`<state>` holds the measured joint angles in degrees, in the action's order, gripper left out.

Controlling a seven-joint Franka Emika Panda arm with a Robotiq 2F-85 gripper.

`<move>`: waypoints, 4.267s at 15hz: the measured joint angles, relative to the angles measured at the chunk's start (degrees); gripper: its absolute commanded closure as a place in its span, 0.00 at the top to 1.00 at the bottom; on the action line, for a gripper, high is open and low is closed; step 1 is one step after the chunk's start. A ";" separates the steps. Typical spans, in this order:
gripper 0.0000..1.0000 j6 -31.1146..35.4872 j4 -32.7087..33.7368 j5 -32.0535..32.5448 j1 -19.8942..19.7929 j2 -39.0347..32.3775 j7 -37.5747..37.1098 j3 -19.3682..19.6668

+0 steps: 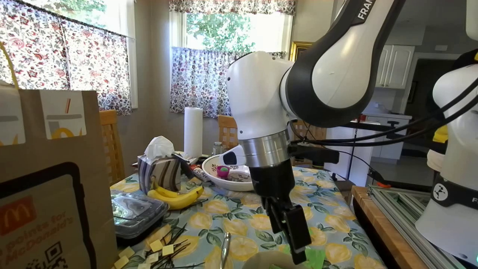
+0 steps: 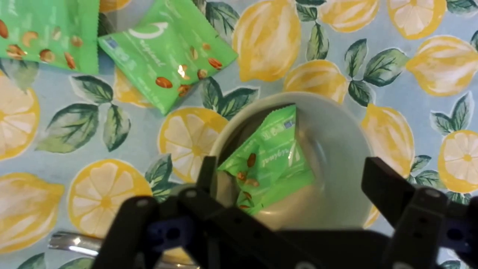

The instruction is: Remove the green sachet from the bowl, then put another green sachet in the bowl

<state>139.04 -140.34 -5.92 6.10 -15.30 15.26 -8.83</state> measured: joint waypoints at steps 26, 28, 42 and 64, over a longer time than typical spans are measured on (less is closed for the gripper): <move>0.29 11.88 0.94 14.20 7.99 -11.66 -15.81 3.68; 0.15 11.99 1.14 14.30 8.16 -11.66 -16.20 3.69; 0.03 15.62 -7.76 14.48 8.07 5.04 -22.54 2.38; 0.92 23.53 -16.89 -2.51 -7.85 8.77 -11.52 9.91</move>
<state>162.57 -157.22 -8.43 -1.75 -6.53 3.75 1.09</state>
